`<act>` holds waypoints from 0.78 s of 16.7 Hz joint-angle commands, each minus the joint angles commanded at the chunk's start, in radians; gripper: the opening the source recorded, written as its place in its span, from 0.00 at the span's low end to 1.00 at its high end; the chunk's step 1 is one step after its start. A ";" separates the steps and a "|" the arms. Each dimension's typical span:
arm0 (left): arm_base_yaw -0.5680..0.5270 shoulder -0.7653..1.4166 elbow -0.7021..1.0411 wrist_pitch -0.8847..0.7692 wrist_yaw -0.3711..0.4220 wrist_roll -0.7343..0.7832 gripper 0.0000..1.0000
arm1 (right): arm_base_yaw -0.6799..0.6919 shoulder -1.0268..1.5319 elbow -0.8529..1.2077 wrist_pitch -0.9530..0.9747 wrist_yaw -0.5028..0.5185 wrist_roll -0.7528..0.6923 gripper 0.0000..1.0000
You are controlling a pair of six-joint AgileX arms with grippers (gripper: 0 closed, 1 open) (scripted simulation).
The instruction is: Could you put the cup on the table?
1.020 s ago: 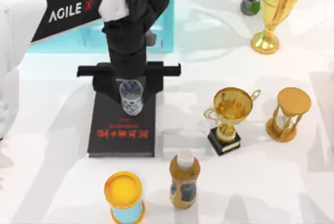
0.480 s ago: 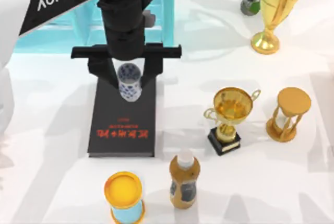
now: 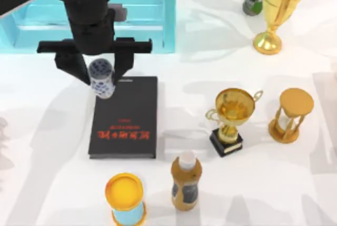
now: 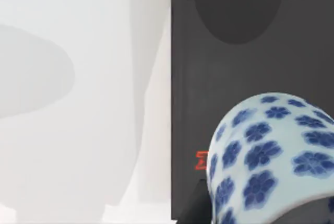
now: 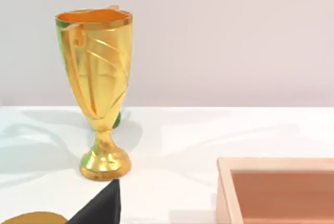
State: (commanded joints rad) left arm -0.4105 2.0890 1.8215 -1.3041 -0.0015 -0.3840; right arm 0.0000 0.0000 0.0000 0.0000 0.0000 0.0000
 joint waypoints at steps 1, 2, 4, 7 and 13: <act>0.043 -0.044 -0.040 -0.002 0.001 0.041 0.00 | 0.000 0.000 0.000 0.000 0.000 0.000 1.00; 0.088 -0.089 -0.079 -0.002 0.002 0.084 0.00 | 0.000 0.000 0.000 0.000 0.000 0.000 1.00; 0.164 -0.163 -0.149 -0.005 0.003 0.159 0.00 | 0.000 0.000 0.000 0.000 0.000 0.000 1.00; 0.201 -0.202 -0.189 -0.011 0.005 0.200 0.00 | 0.000 0.000 0.000 0.000 0.000 0.000 1.00; 0.201 -0.195 -0.224 0.030 0.002 0.201 0.00 | 0.000 0.000 0.000 0.000 0.000 0.000 1.00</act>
State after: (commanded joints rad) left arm -0.2099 1.8941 1.5973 -1.2745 0.0006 -0.1827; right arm 0.0000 0.0000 0.0000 0.0000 0.0000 0.0000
